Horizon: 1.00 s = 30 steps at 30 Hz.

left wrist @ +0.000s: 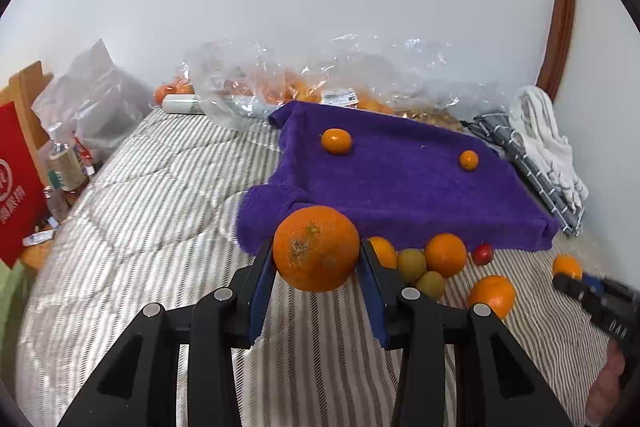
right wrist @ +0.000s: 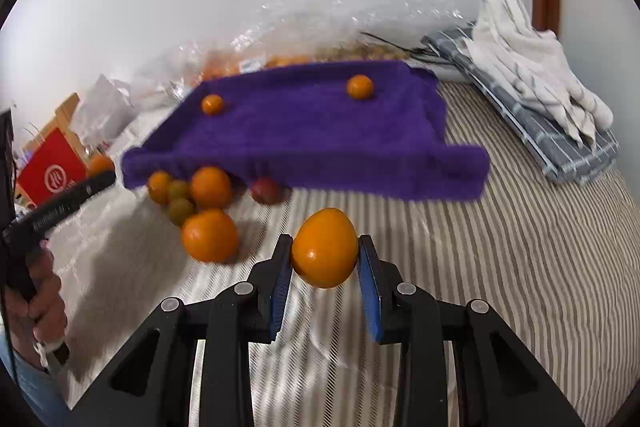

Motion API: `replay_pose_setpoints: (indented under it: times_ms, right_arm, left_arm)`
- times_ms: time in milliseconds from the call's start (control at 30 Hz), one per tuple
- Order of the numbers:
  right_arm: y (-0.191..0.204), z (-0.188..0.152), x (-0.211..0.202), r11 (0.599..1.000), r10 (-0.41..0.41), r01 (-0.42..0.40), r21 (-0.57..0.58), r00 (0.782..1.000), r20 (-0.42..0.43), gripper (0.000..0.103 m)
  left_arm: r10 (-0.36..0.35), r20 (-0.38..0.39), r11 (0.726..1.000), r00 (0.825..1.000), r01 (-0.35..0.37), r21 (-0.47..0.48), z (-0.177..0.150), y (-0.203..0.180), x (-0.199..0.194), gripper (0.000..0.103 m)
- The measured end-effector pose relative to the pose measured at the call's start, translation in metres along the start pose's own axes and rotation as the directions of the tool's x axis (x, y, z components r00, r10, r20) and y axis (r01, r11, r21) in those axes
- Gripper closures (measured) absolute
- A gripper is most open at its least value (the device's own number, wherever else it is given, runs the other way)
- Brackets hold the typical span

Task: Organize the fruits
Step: 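Carry both held oranges up over the purple towel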

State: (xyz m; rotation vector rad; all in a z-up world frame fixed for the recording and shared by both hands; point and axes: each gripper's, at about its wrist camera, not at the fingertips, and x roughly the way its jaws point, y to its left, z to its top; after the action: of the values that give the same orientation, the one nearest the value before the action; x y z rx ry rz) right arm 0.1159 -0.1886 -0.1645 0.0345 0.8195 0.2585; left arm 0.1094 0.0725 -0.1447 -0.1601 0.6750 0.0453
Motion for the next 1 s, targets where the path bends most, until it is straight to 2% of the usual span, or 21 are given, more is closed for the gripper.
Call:
replay_pose_setpoints:
  times_ms: [100,267,400,500,767,867,1000]
  right_arm:
    - [0.005,0.018,-0.006,1.0,-0.008,0.008,-0.016,0.999,0.039,0.071]
    - [0.012,0.052,-0.007,1.0,0.0,0.003,-0.029,0.996,0.086,0.071]
    - [0.016,0.078,-0.003,0.998,-0.028,0.035,-0.057,0.992,0.122,0.071]
    - [0.016,0.096,0.002,0.997,-0.049,0.058,-0.057,0.988,0.145,0.071]
    - [0.007,0.14,0.028,0.999,-0.027,0.03,-0.018,0.984,0.175,0.071]
    - [-0.002,0.145,0.044,0.998,-0.056,0.054,0.016,0.982,0.181,0.071]
    - [-0.017,0.141,0.065,0.998,-0.042,0.035,0.053,0.987,0.155,0.071]
  left_arm:
    - [-0.026,-0.003,1.0,1.0,0.026,-0.007,0.009,0.001,-0.011,0.064]
    - [-0.026,-0.013,1.0,1.0,0.026,-0.012,0.031,0.001,-0.018,0.064]
    - [-0.035,0.02,0.999,0.999,0.035,-0.01,0.053,-0.004,-0.015,0.064]
    - [-0.03,0.039,0.999,0.999,0.031,-0.011,0.069,-0.01,-0.007,0.064]
    - [-0.074,0.115,0.997,0.991,0.077,-0.025,0.111,-0.036,0.027,0.064]
    - [-0.053,0.132,0.998,0.99,0.055,-0.011,0.113,-0.046,0.047,0.064]
    - [-0.028,0.113,1.0,0.993,0.028,0.0,0.1,-0.05,0.076,0.064]
